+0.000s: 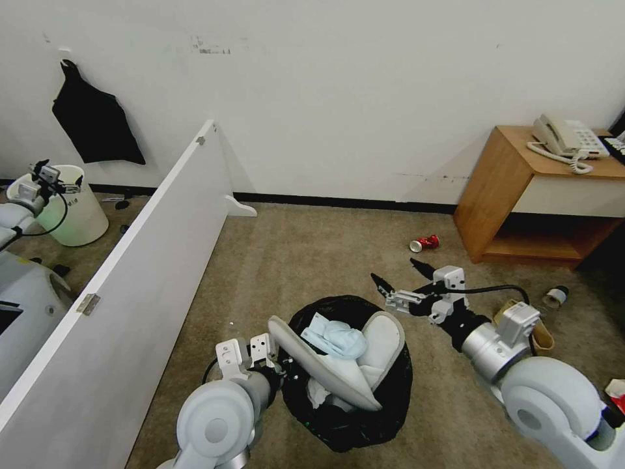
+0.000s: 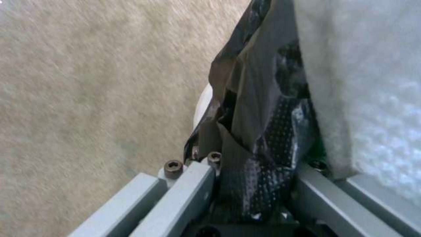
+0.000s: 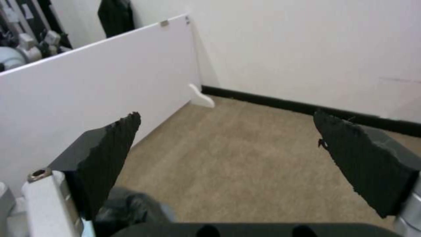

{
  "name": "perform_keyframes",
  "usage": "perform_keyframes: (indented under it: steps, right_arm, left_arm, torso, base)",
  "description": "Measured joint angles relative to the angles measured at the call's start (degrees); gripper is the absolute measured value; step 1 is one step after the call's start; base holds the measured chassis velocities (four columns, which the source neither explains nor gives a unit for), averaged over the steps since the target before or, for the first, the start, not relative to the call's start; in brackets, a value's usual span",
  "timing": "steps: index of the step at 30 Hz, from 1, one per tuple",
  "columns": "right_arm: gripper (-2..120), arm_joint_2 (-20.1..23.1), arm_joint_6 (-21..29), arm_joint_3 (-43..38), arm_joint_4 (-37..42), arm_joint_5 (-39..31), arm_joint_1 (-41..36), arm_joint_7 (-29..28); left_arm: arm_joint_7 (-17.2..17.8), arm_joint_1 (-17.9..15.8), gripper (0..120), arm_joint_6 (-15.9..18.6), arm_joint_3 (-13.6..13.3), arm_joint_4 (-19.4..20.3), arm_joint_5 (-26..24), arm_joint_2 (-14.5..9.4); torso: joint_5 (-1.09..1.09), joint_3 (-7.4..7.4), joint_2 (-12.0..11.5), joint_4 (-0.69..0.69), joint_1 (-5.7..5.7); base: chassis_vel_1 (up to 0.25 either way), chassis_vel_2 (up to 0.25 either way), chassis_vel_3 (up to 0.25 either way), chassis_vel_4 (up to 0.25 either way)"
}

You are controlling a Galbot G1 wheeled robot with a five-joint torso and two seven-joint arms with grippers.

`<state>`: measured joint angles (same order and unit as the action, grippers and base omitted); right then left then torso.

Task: Pick up the trash bin, then pick up the garbage from the floor and place it into the trash bin.

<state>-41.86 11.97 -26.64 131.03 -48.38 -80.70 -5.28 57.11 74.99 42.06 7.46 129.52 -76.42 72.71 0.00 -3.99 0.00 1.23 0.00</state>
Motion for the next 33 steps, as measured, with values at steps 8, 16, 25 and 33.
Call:
perform_keyframes:
  steps: [8,16,25,33]
  right_arm:
    - [100,1.0,-0.33,-8.4,1.54,-1.75,-5.08,0.19]
    - [100,1.61,-1.06,-18.7,3.28,-3.15,-12.83,0.88]
    - [100,-0.98,-1.44,-21.84,3.76,-1.98,-16.61,1.55]
    - [100,-4.6,-2.4,-27.51,3.45,2.3,-22.05,1.83]
  left_arm:
    - [3.3,-1.77,0,0.03,-1.74,-0.27,-4.25,0.61]
    - [8.79,-2.94,0,-0.47,-2.3,-0.61,-6.75,0.15]
    - [14.02,-3.42,0,-1.64,-2.1,0.17,-11.42,-2.17]
    - [13.1,-4.15,0,-1.36,-3.21,-1.0,-8.01,-3.05]
  torso:
    - [0.0,0.0,0.0,0.01,0.0]
    - [0.0,0.0,0.0,0.01,0.0]
    - [0.0,0.0,0.0,0.0,0.0]
    - [-0.01,0.0,0.0,-0.02,0.0]
  base:
    - [0.0,0.0,0.0,0.0]
    - [0.0,0.0,0.0,0.0]
    - [0.0,0.0,0.0,0.0]
    - [0.0,0.0,0.0,0.0]
